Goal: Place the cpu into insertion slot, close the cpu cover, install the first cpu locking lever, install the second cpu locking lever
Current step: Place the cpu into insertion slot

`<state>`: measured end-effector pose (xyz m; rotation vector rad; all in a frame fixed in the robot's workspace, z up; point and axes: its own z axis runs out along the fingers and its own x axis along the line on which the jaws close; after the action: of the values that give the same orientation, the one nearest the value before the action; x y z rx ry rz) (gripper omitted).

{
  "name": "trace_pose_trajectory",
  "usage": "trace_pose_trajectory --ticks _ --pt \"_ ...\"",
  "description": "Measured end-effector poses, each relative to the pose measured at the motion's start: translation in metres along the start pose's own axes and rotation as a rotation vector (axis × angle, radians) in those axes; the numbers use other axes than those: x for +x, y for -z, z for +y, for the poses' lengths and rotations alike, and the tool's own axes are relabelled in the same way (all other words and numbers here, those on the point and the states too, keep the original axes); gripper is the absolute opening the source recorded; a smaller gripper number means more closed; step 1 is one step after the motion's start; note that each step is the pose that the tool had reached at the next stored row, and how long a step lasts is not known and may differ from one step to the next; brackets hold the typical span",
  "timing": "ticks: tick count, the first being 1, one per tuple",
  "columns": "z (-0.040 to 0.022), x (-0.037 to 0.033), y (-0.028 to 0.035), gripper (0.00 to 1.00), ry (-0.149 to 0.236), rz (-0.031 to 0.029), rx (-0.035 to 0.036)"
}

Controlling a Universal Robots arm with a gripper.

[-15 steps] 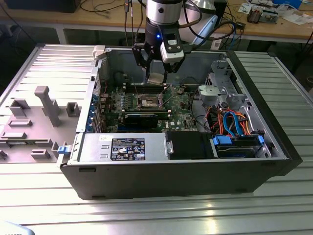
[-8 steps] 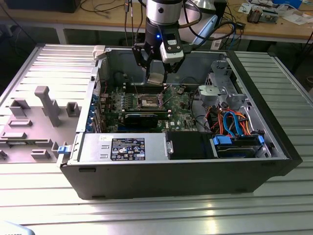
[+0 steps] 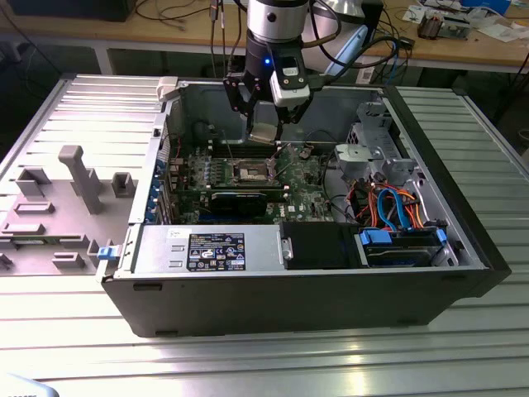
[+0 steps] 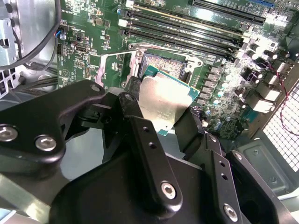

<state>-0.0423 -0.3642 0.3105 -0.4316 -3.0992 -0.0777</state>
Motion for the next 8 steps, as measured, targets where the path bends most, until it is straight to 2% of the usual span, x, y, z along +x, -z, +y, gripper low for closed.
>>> trace_pose_trajectory --ticks 8 --pt "0.0000 0.0000 0.0000 0.55 -0.005 -0.0002 -0.0002"
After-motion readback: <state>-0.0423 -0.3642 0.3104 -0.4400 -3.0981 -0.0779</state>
